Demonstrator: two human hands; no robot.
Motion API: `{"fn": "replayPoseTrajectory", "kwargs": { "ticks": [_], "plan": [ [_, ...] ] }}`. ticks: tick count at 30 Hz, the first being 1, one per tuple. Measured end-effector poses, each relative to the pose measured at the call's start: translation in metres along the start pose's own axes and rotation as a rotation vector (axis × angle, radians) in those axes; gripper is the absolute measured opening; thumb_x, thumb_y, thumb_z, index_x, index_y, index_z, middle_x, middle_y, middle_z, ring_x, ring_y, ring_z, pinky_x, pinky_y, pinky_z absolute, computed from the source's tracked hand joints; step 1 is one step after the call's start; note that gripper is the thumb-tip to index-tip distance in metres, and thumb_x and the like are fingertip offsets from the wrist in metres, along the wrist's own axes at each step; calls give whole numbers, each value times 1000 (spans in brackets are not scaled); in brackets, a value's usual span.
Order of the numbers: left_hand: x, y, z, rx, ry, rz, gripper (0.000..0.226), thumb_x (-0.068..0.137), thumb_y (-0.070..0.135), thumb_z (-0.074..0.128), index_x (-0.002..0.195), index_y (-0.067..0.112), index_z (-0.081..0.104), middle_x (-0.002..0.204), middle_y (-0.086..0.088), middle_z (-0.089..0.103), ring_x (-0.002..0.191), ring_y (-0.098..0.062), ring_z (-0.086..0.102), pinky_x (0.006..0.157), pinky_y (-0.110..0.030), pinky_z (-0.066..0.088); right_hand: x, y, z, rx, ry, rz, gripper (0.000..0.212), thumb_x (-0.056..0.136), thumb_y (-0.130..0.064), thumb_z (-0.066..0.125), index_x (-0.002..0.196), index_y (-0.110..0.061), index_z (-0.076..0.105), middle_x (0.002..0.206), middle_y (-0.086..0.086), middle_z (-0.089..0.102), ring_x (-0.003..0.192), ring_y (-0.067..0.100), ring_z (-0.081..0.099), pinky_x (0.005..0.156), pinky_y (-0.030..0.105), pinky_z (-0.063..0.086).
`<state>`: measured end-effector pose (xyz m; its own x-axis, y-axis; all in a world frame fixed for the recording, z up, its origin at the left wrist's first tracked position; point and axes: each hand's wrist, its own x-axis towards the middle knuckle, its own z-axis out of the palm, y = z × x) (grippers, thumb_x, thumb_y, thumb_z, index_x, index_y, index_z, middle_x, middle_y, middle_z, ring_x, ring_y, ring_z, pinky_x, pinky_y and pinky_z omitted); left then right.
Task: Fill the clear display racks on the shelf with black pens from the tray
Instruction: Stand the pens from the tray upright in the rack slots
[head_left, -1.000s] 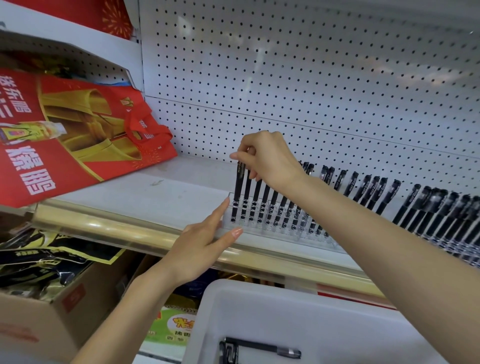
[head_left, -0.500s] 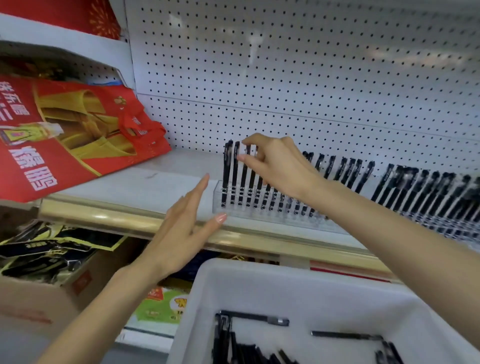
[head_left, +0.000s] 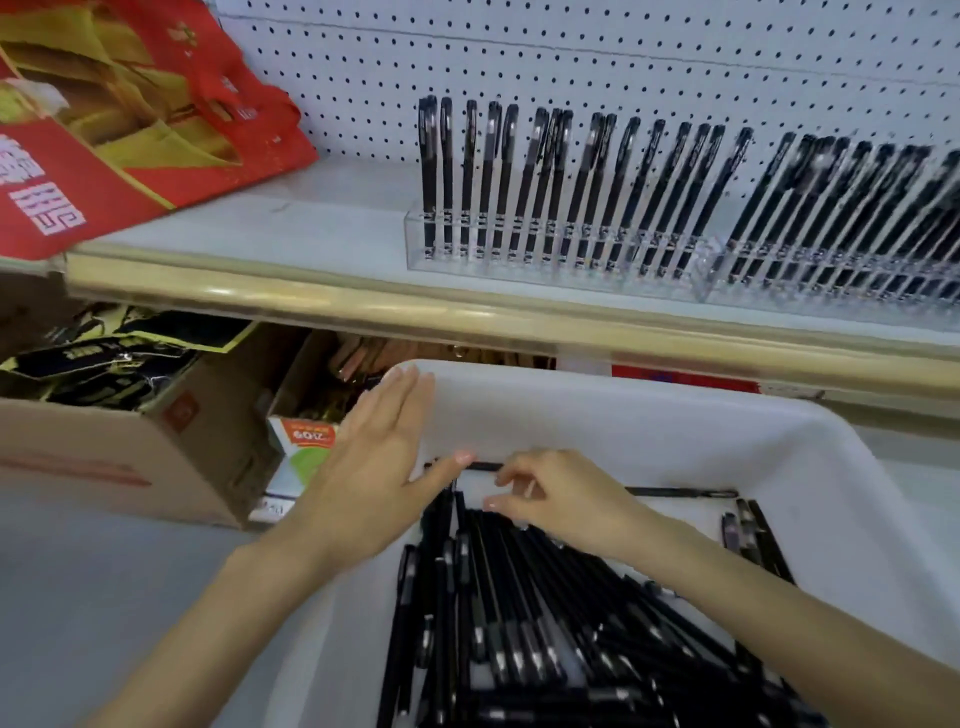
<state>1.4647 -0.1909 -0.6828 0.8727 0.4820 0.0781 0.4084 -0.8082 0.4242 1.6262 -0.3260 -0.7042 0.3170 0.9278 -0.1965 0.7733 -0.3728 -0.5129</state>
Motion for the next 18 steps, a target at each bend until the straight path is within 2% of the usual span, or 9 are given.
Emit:
{"fn": "replayPoseTrajectory", "kwargs": {
  "ticks": [4, 6, 9, 11, 15, 18],
  "plan": [
    [-5, 1, 11, 158, 20, 17, 102, 72, 78, 4, 154, 17, 3, 162, -1, 3, 148, -12, -4, 118, -28, -4, -14, 19, 22, -26, -80, -15, 53, 84, -52, 65, 120, -14, 57, 100, -5, 54, 91, 11, 51, 80, 25, 45],
    [-5, 2, 13, 109, 15, -20, 102, 70, 79, 6, 154, 19, 3, 162, 2, 3, 147, -10, -3, 114, -23, -4, -14, 22, 25, 31, -73, 7, 53, 81, -51, 69, 117, -14, 57, 94, -8, 51, 89, 10, 50, 79, 25, 45],
    [-3, 4, 15, 57, 11, -60, 103, 68, 79, 7, 154, 22, 5, 161, 7, 3, 146, -4, -5, 108, -17, -5, -9, 28, 29, 102, -72, 91, 51, 75, -51, 74, 110, -17, 58, 87, -11, 52, 91, 12, 54, 85, 33, 48],
    [-2, 5, 16, 55, 8, -60, 103, 67, 79, 7, 154, 23, 6, 161, 8, 4, 145, -2, -7, 108, -16, -5, -8, 30, 34, 123, -52, 123, 52, 71, -50, 78, 108, -19, 57, 84, -14, 51, 95, 14, 54, 87, 35, 48],
    [-4, 7, 17, 46, 3, -62, 104, 67, 80, 8, 153, 23, 10, 161, 9, 6, 144, 0, -7, 111, -19, -2, -8, 30, 38, 145, -54, 127, 59, 72, -51, 77, 119, -24, 52, 85, -13, 51, 103, 15, 49, 88, 31, 44],
    [-4, 7, 17, 61, 4, -58, 103, 68, 80, 8, 153, 22, 13, 161, 7, 9, 145, -2, -6, 110, -19, -2, -6, 33, 39, 167, -48, 109, 49, 73, -52, 75, 110, -25, 58, 86, -11, 52, 99, 15, 51, 87, 30, 45]
  ]
}}
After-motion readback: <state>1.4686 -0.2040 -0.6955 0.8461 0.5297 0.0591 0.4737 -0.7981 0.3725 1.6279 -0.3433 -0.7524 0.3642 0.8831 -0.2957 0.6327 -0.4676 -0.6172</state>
